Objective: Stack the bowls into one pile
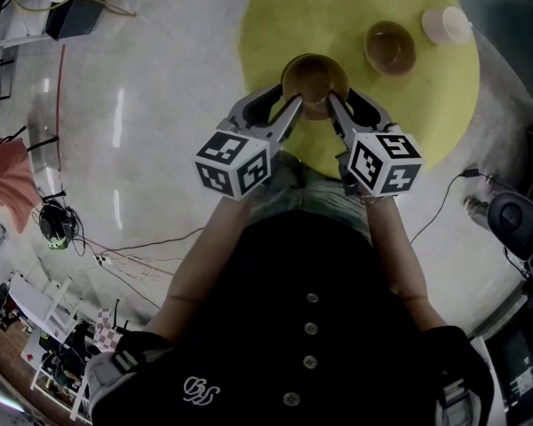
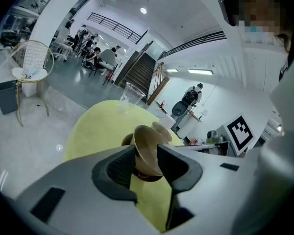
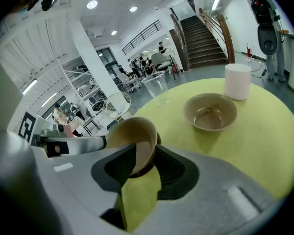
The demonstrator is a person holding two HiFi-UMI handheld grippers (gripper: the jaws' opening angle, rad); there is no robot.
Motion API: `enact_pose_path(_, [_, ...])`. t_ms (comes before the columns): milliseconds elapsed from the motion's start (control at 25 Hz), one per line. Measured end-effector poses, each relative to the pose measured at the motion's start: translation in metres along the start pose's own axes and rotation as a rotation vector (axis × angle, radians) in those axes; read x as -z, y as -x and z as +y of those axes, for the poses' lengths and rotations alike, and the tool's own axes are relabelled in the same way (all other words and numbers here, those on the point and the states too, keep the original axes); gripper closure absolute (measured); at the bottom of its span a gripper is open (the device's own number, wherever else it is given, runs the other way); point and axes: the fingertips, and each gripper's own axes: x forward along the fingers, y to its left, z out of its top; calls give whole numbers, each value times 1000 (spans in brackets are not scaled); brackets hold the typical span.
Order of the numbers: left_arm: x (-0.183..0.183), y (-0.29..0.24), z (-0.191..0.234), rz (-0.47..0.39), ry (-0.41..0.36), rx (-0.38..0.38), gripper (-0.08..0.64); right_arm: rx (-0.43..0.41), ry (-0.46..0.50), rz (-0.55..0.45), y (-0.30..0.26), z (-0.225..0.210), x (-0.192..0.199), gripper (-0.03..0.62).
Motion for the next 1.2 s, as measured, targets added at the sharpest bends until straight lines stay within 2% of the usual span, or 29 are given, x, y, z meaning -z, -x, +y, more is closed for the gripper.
enact_pose_path(320, [3,-1,8,16,-5,-17,433,6,-18,4,-4,-4,3,480])
enact_pose_path(680, [-8,4,17,-22,-22,-56,433,22,-16,-23,-3,-8,-2,480])
enact_pose_path(920, [-19,7,8,-60,1,-11,433,30,-8,-45,7,-6,-13,480])
enact_pose_path(1200, [-30,1,-13,-76,2,5,433,53,-10,-67,32,-21,-29,480])
